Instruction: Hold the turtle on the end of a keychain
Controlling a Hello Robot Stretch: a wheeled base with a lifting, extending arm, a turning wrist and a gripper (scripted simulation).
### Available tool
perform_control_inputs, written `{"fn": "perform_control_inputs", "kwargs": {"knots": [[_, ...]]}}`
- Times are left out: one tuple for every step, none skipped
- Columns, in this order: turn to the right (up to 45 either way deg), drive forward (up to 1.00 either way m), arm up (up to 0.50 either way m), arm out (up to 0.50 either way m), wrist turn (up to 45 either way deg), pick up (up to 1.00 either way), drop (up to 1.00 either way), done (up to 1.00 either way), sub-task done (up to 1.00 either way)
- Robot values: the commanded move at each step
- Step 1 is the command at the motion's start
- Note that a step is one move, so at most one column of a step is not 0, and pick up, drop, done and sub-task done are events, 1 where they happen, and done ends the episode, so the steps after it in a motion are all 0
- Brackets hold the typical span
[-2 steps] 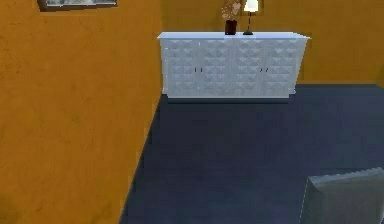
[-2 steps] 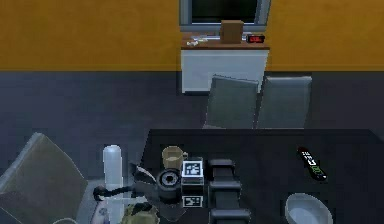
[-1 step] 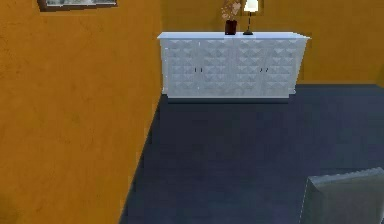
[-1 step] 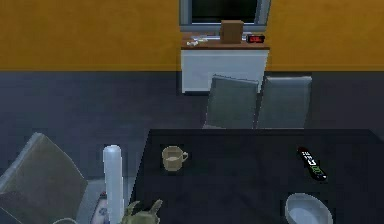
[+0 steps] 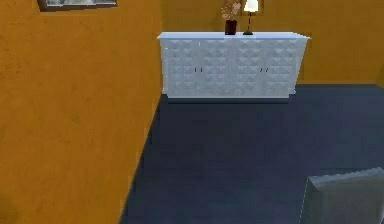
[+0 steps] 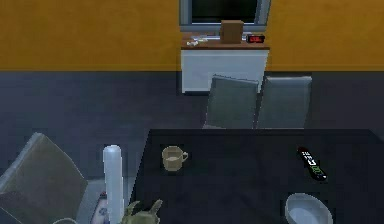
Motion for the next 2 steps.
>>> {"fn": "perform_control_inputs", "kwargs": {"knots": [[0.0,0.0,0.1,0.0,0.0,0.0,0.0,0.0,0.0],[0.0,0.0,0.0,0.0,0.0,0.0,0.0,1.0,0.0]]}}
